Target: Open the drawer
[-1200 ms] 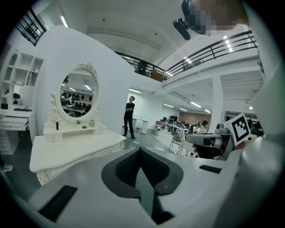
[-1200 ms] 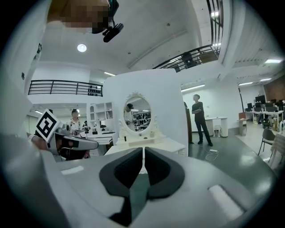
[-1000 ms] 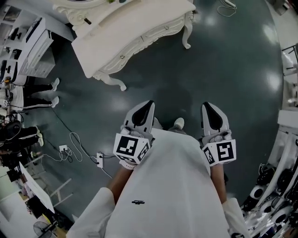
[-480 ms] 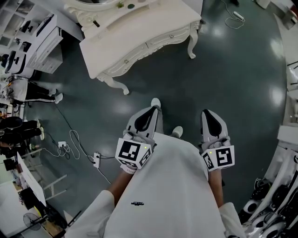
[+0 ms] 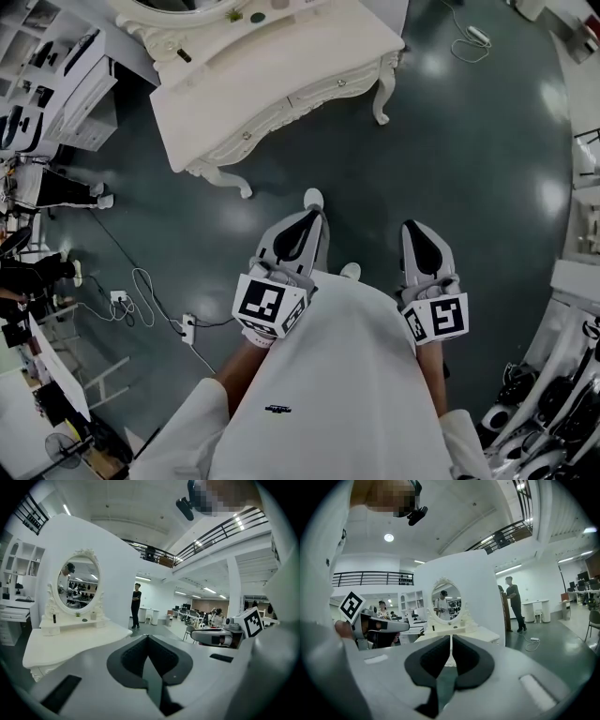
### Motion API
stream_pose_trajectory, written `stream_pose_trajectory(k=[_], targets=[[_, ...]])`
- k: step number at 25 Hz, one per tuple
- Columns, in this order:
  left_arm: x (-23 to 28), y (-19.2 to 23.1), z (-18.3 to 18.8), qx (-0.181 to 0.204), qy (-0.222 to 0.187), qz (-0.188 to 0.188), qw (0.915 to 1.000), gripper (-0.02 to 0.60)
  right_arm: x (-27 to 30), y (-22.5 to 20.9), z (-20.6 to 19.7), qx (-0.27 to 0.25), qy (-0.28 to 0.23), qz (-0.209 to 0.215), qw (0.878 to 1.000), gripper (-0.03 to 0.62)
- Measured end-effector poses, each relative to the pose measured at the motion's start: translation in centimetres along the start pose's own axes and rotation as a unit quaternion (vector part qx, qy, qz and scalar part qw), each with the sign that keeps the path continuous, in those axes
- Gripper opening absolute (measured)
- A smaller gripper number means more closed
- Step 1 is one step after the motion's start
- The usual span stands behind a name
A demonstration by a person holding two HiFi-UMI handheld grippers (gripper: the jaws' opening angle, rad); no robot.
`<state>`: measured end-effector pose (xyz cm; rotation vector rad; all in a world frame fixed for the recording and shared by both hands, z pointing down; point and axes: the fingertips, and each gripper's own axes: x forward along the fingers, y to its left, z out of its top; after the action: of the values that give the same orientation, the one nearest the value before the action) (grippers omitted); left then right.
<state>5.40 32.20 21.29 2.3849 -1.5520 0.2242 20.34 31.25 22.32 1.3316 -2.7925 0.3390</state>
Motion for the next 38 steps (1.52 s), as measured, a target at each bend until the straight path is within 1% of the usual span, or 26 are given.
stream_pose_trajectory(k=[4,9,14,21,25,30,34,38], targets=[[3.0,2.2,0.9,-0.008,0.003,-0.007,0.9999,0.01,3.5,-1.5,0.2,-0.003,0.009,-0.005,1.0,0.009],[6.9,6.4,2.3,-0.012,0.014,-0.015,0.9997,0.011,9.0,-2.8,1.1,0.005,0.017,-0.009,1.0,0.009],[11.2,11.7,4.7,-0.011,0.019,-0.031,0.9993,0.009,15.3,-3.9,1.7,0.011,0.028,-0.023,0.999,0.009],[15.8,20.0,7.8,-0.011,0.016,-0.044,0.9989,0.01,24.7,-5.0,4.0,0.006,0.023,-0.046,0.999,0.009],[18.1,23.7,9.0,-0.017,0.012,-0.055,0.9982,0.009,29.1,-5.2,4.7,0.0,0.024,-0.057,0.998,0.009],[20.4,26.4,9.6,-0.018,0.009,-0.076,0.9969,0.009,32.8,-5.2,5.1,-0.011,0.028,-0.066,0.997,0.009],[21.7,27.0,9.9,-0.016,0.011,-0.088,0.9959,0.011,33.9,-5.9,5.0,-0.013,0.027,-0.076,0.997,0.009],[22.7,27.2,10.0,-0.015,0.018,-0.09,0.9956,0.009,34.4,-7.2,4.2,-0.011,0.028,-0.087,0.996,0.009]])
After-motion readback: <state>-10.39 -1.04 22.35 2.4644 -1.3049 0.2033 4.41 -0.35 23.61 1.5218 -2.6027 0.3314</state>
